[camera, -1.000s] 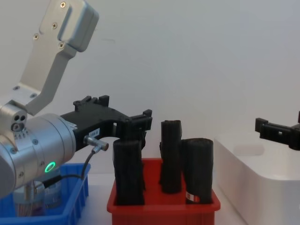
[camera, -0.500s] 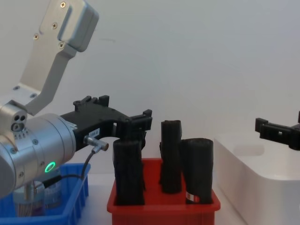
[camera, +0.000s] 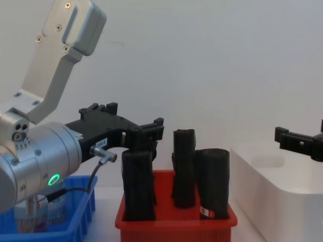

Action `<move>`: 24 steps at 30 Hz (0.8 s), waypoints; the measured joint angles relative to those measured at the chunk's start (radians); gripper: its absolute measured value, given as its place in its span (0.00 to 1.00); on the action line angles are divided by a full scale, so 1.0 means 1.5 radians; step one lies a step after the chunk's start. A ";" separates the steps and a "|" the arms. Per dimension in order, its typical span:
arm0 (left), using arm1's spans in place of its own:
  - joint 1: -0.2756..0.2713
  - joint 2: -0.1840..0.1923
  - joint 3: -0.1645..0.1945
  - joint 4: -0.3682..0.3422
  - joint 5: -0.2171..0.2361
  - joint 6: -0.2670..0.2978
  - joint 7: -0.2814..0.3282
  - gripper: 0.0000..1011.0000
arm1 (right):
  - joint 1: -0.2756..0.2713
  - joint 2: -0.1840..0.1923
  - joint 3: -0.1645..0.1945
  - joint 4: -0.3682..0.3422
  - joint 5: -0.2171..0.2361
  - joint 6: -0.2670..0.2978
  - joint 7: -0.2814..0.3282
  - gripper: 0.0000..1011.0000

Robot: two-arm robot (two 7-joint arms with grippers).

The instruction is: Pick the cotton swabs from the blue box and place them into the white box.

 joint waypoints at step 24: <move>0.000 0.000 0.000 0.000 0.000 0.000 0.000 0.99 | 0.000 0.000 0.000 0.000 0.000 0.000 0.000 0.99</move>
